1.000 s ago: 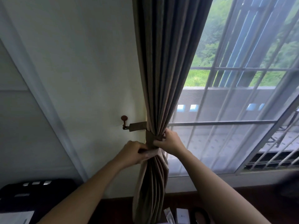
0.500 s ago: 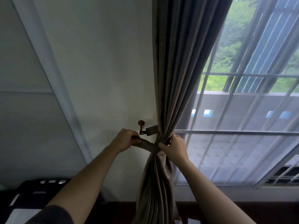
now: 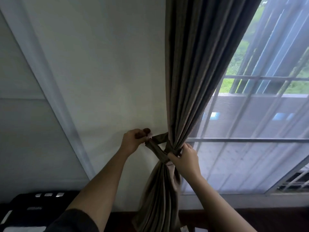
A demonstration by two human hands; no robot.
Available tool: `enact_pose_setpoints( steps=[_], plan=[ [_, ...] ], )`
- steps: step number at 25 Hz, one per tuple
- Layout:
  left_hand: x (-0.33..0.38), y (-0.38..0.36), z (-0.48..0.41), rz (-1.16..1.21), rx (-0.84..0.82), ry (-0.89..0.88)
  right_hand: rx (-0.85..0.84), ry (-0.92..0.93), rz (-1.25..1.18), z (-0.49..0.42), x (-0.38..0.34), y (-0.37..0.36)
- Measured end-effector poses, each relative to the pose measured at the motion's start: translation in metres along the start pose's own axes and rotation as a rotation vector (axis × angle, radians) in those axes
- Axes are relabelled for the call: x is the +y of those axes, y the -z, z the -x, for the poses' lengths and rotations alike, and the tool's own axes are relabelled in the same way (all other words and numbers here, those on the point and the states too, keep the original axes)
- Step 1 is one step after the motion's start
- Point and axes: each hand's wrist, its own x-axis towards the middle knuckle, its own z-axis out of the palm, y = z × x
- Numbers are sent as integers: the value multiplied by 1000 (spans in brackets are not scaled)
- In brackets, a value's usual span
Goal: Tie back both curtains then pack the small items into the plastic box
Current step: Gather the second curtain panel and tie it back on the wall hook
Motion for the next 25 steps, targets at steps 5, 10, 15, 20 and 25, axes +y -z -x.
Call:
enact_pose_setpoints(
  steps=[5,10,15,20,25],
  plan=[
    [-5,-17,-4,45,57,17,-1,-4,-32,0,-1,3],
    [-10,-18,2,-211,0,-66,6,-15,-47,2,0,3],
    [-18,-26,8,-327,-11,-98,6,-5,-9,-1,2,2],
    [-25,-30,42,-199,-36,-5,-85,10,-313,26,42,8],
    [-75,-51,85,-187,-265,199,-4,-287,32,82,132,-19]
  ],
)
